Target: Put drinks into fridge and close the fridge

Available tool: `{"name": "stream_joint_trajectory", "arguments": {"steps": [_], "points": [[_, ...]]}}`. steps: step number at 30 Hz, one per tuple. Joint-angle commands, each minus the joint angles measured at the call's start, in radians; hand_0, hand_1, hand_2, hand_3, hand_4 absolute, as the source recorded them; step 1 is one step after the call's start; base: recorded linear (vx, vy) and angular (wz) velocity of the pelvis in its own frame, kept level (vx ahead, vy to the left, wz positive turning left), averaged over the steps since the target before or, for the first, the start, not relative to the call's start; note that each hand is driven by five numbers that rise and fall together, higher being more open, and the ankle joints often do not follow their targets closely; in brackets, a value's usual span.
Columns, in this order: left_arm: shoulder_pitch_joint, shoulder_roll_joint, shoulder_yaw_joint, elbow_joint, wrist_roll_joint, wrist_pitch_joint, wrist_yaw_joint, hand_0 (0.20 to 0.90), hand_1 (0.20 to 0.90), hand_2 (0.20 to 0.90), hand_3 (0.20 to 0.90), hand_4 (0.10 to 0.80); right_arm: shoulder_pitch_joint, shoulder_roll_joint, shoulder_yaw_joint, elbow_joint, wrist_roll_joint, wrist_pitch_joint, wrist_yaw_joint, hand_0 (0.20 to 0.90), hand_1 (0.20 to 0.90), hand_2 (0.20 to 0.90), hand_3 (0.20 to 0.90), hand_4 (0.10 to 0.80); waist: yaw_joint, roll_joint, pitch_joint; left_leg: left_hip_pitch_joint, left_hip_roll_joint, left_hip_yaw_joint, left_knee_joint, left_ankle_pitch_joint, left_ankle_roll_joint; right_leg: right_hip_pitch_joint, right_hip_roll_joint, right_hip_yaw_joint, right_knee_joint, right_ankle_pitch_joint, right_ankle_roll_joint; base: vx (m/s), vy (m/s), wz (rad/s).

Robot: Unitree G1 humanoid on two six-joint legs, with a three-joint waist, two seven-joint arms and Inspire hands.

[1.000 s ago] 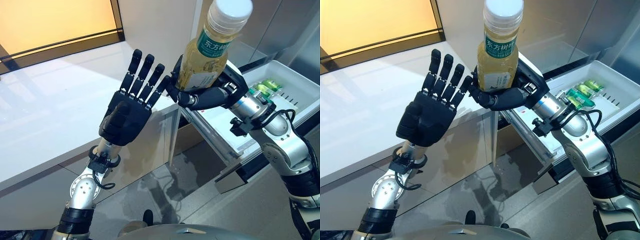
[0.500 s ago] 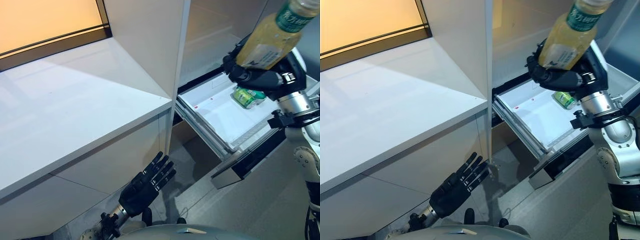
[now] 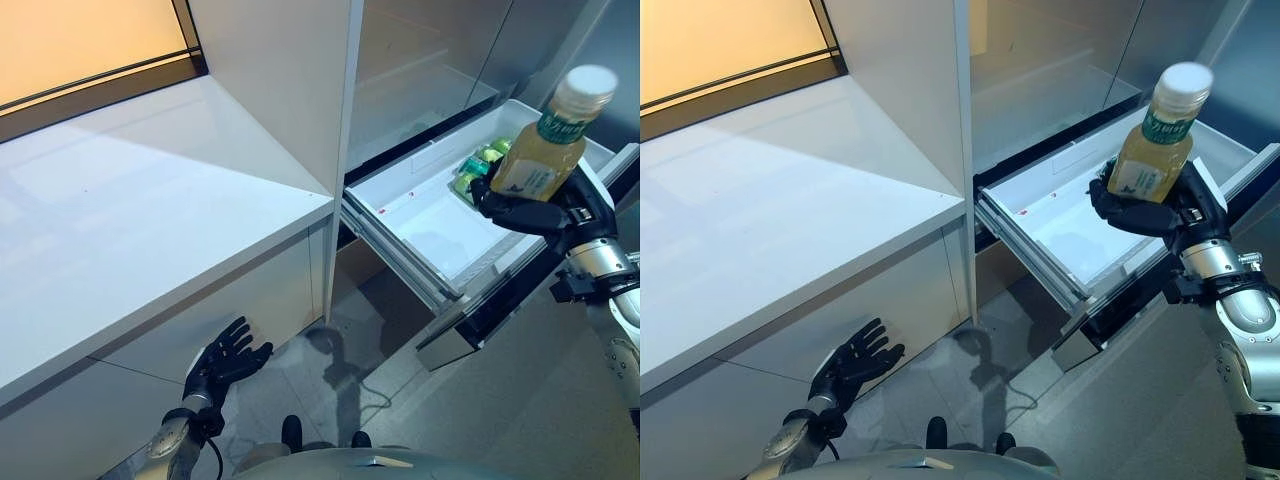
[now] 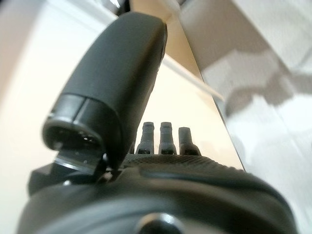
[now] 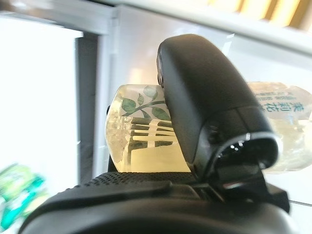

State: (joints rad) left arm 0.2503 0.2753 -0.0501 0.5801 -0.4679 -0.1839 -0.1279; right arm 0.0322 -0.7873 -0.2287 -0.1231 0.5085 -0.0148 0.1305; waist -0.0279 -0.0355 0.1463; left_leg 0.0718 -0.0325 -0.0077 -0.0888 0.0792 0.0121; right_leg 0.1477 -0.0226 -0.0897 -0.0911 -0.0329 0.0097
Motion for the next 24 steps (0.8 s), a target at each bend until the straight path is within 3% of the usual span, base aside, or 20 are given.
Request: {"name": "stream_joint_trajectory", "arguments": {"steps": [1, 8, 13, 24], "points": [[-0.049, 0.034, -0.006, 0.058, 0.101, -0.11, 0.077, 0.9, 0.9, 0.9, 0.9, 0.8, -0.223, -0.05, -0.116, -0.008, -0.039, -0.106, -0.074, 0.3, 0.3, 0.3, 0.2, 0.1, 0.045, -0.047, -0.082, 0.037, -0.019, 0.009, 0.004, -0.105, 0.004, -0.055, 0.005, -0.016, 0.02, 0.069, 0.051, 0.047, -0.009, 0.03], [-0.042, 0.033, -0.026, 0.161, 0.153, -0.084, 0.094, 0.9, 0.9, 0.9, 0.9, 0.8, -0.336, -0.163, -0.01, 0.148, -0.139, -0.039, -0.05, 0.3, 0.3, 0.3, 0.2, 0.1, 0.076, -0.066, -0.069, 0.037, -0.019, 0.004, 0.006, -0.104, 0.002, -0.051, 0.004, -0.031, 0.023, 0.068, 0.053, 0.057, -0.012, 0.03], [-0.034, 0.057, -0.038, 0.211, 0.155, -0.068, 0.098, 0.9, 0.9, 0.9, 0.9, 0.8, -0.493, -0.264, 0.133, 0.333, -0.165, -0.003, 0.003, 0.3, 0.3, 0.3, 0.2, 0.1, 0.116, -0.088, -0.058, 0.039, -0.017, -0.003, 0.006, -0.104, 0.001, -0.041, 0.008, -0.044, 0.021, 0.065, 0.052, 0.072, -0.031, 0.05], [-0.005, 0.11, -0.04, 0.247, 0.159, -0.042, 0.063, 0.9, 0.9, 0.9, 0.9, 0.8, -0.762, -0.325, 0.404, 0.693, -0.21, 0.09, 0.118, 0.3, 0.3, 0.3, 0.2, 0.1, 0.191, -0.117, -0.024, 0.026, -0.018, -0.038, 0.011, -0.097, 0.0, -0.031, 0.012, -0.074, 0.019, 0.064, 0.046, 0.051, -0.037, 0.06]]}}
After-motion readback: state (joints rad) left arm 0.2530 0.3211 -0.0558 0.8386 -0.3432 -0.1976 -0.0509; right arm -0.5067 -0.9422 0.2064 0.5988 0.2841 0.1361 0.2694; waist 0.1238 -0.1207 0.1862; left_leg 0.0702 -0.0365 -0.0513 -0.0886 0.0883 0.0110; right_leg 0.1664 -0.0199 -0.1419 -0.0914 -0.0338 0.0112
